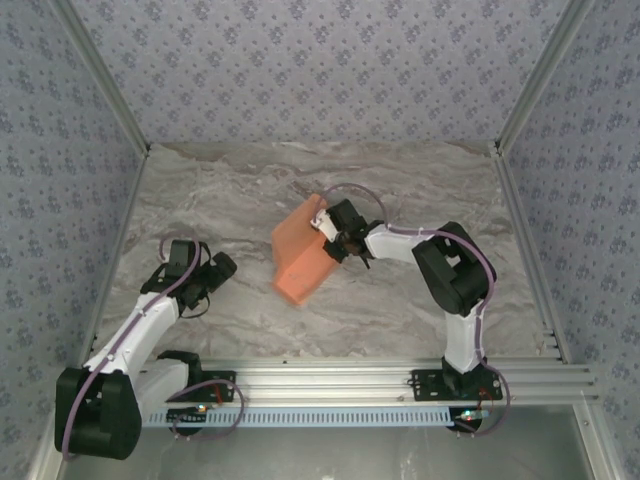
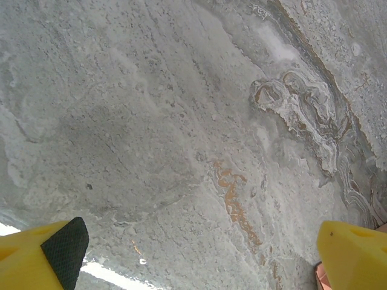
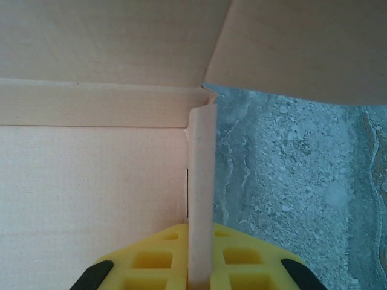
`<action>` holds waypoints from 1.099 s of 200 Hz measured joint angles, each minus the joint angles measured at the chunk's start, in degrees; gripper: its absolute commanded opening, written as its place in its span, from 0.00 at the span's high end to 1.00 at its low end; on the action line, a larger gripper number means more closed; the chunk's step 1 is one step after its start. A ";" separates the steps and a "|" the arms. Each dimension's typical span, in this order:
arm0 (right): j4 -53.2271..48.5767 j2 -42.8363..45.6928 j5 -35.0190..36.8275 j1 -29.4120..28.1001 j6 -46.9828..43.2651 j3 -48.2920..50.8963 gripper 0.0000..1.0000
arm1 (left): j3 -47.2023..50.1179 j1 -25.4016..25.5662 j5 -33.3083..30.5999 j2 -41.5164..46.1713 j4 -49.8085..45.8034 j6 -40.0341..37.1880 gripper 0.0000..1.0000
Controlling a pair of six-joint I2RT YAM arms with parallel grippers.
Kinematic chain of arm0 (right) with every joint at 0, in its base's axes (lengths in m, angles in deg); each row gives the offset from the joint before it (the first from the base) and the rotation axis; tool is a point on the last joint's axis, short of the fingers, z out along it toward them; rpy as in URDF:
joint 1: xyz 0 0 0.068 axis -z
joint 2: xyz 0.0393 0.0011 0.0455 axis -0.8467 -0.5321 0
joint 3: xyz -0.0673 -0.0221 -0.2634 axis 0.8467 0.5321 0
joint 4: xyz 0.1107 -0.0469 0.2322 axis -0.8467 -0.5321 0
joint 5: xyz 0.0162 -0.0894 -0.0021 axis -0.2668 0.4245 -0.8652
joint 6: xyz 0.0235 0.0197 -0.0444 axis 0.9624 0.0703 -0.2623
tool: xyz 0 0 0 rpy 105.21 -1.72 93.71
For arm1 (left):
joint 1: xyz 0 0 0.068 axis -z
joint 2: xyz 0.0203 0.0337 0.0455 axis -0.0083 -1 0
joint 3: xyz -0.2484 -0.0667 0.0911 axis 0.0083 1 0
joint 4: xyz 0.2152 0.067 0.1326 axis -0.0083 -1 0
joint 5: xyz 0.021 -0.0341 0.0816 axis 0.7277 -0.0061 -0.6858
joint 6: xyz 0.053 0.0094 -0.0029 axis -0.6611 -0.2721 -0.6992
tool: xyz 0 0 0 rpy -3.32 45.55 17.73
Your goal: Fold the paper box
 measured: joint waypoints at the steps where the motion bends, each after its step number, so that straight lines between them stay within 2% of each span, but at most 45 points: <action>1: 0.00 0.00 0.04 0.00 0.00 0.00 0.91 | 0.00 0.00 0.00 0.00 -0.02 -0.02 0.00; 55: 3.04 0.24 2.73 0.04 2.10 1.44 0.90 | -0.04 0.00 1.40 0.00 -0.46 -2.03 0.01; 80: 4.28 2.60 3.15 1.11 6.58 4.61 0.80 | -0.44 0.00 4.11 0.00 -0.35 -3.34 0.01; 96: 4.22 4.94 3.82 2.84 11.34 7.52 0.67 | -0.50 0.02 6.32 -0.02 0.44 -3.72 0.01; 127: 5.14 10.78 2.36 6.69 20.13 13.31 0.63 | -1.01 0.35 10.21 -2.23 1.46 -4.96 0.01; 148: 5.40 15.89 0.17 6.97 22.99 15.96 0.63 | -1.22 0.46 12.11 -3.72 1.75 -5.77 0.01; 184: 4.96 24.13 -3.56 5.33 20.90 16.44 0.63 | -1.22 3.10 15.08 -4.87 5.68 -5.86 0.01; 220: 1.88 26.93 -6.32 -0.31 14.78 15.17 0.61 | -1.49 9.99 20.39 -8.76 10.38 -6.40 0.01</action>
